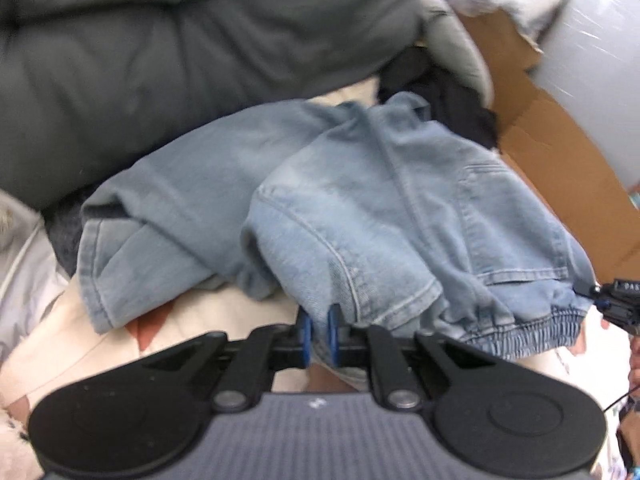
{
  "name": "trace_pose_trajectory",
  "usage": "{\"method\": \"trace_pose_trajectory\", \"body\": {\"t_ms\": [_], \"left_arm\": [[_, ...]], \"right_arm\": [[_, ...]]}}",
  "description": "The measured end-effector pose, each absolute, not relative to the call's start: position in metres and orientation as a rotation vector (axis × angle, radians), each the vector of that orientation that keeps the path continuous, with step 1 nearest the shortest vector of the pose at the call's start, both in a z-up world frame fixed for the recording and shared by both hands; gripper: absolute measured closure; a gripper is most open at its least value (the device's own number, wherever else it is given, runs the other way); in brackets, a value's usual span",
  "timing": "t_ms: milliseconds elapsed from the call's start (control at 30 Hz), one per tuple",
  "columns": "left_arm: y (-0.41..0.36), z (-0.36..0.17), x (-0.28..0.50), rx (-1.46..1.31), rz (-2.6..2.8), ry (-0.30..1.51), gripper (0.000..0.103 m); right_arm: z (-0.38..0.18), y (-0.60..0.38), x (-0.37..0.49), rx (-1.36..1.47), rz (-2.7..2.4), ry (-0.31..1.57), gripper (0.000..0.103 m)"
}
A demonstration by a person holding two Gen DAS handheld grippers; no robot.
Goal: Fold clothes
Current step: 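Lift the jeans up with both tools, raising them off the bed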
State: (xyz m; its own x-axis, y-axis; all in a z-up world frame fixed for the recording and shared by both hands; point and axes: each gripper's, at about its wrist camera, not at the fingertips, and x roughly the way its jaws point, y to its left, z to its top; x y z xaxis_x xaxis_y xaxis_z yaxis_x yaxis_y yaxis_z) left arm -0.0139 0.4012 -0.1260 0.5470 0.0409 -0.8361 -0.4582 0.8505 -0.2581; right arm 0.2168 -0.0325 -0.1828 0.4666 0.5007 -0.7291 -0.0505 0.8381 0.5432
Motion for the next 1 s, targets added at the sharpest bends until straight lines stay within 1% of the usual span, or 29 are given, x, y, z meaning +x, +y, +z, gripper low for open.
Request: {"method": "trace_pose_trajectory", "body": {"t_ms": [333,633,1000], "left_arm": [[0.341,-0.032,-0.027,-0.428,0.184,0.9,0.095],[0.289,0.06,-0.031,-0.424,0.075,0.749,0.095],[0.239,0.148,-0.041,-0.449,-0.041,0.576,0.095]], "right_arm": [[-0.097,-0.096,0.165,0.515,0.371,0.964,0.095],[0.008,-0.155,0.126,0.528,0.393,0.812,0.095],[0.129,-0.208,0.091,0.512,0.381,0.611,0.095]]}}
